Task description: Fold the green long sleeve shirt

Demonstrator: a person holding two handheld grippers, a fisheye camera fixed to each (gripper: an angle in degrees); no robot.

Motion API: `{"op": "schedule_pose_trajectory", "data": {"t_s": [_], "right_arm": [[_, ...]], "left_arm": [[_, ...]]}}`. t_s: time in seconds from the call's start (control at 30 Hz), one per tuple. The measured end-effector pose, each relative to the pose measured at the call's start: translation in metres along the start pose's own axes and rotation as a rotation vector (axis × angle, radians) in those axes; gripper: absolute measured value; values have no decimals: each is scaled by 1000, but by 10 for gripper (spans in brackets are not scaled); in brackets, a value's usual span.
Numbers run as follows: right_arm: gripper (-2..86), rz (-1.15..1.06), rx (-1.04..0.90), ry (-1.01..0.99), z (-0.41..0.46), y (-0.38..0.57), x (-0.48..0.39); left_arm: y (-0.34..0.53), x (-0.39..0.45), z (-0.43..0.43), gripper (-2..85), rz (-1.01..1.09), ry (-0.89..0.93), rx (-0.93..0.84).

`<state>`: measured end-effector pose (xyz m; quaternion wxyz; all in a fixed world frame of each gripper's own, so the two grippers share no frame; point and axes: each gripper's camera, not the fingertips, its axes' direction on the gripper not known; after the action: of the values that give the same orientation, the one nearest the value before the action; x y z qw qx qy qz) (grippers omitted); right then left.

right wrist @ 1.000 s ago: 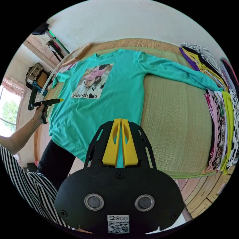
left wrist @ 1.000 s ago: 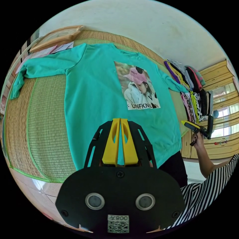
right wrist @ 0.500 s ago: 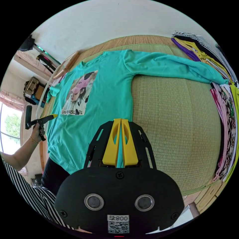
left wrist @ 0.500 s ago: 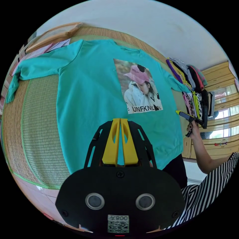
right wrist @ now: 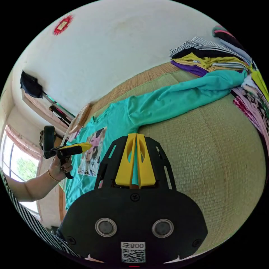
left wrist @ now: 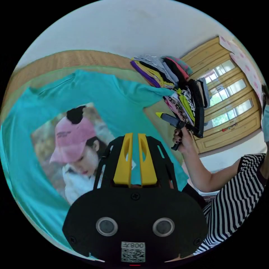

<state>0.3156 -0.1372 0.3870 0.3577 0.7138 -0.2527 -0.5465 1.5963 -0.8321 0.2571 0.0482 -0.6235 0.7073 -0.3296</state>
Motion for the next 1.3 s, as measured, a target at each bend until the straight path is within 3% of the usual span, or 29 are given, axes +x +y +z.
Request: {"op": "schedule_pose_trajectory", "data": {"t_s": [0.17, 0.3, 0.47, 0.7, 0.93, 1.17, 1.3], "right_arm": [[0, 147, 106, -128, 0, 46, 76], [0, 220, 141, -348, 8, 68, 137], [-1, 224, 93, -355, 24, 75, 164], [0, 237, 92, -420, 40, 92, 206], [1, 240, 107, -448, 51, 106, 237], [8, 318, 278, -617, 43, 132, 288], [39, 354, 401, -666, 29, 149, 318]], "left_arm": [[-148, 99, 39, 42, 267, 48, -62], [-264, 198, 84, 50, 487, 61, -78], [-363, 299, 132, 65, 616, 50, -94], [-444, 411, 165, 84, 802, -209, -122], [-478, 451, 186, 24, 862, -404, -187], [-482, 421, 79, 7, 780, -159, -62], [-452, 377, 24, 6, 788, -81, -102]]}}
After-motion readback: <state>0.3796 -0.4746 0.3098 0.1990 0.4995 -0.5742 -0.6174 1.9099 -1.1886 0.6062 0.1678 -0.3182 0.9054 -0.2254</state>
